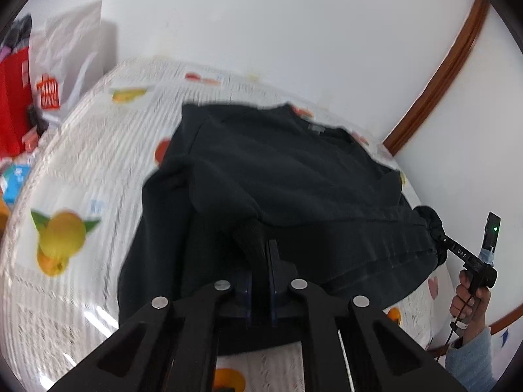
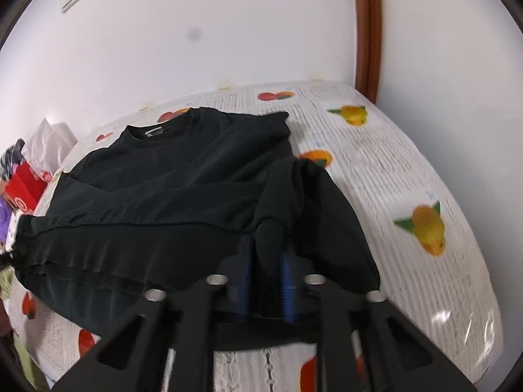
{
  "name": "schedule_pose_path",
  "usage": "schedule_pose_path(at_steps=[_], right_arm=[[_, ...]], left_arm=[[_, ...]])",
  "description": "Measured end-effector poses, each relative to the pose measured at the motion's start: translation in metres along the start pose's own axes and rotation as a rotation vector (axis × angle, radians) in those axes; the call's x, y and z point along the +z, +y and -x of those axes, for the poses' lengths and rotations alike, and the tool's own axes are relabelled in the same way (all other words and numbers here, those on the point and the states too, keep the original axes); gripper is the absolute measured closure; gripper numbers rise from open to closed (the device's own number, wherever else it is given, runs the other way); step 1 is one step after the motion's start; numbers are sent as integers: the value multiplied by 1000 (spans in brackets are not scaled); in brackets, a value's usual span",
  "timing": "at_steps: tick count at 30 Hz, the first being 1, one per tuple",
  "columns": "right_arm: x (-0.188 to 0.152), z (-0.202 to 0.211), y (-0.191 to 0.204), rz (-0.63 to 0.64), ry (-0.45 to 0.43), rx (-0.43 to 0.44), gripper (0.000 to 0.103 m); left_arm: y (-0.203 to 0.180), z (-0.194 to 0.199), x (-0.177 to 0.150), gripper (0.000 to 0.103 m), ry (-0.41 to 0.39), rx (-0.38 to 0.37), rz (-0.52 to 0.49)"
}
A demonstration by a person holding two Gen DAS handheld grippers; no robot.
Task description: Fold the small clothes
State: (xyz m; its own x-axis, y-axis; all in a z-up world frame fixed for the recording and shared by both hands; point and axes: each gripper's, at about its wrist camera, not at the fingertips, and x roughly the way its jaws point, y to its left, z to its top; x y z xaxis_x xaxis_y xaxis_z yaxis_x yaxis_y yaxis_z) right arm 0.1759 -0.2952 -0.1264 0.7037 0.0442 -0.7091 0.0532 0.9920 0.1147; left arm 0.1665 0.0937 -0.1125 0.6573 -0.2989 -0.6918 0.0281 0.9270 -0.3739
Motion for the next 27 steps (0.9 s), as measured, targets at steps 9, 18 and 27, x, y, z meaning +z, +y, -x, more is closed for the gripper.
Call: schedule_pose_path(at_steps=[9,18,27], right_arm=[[54,10,-18,-123,-122,166,98],[87,-53,-12,-110,-90,112,98],[86,-83,-8,-75,18,14,94]], left_arm=[[-6,-4,51,97,-86,-9,-6],[23,-67,82,96,-8,27,64],[33,-89,82,91,67,4,67]])
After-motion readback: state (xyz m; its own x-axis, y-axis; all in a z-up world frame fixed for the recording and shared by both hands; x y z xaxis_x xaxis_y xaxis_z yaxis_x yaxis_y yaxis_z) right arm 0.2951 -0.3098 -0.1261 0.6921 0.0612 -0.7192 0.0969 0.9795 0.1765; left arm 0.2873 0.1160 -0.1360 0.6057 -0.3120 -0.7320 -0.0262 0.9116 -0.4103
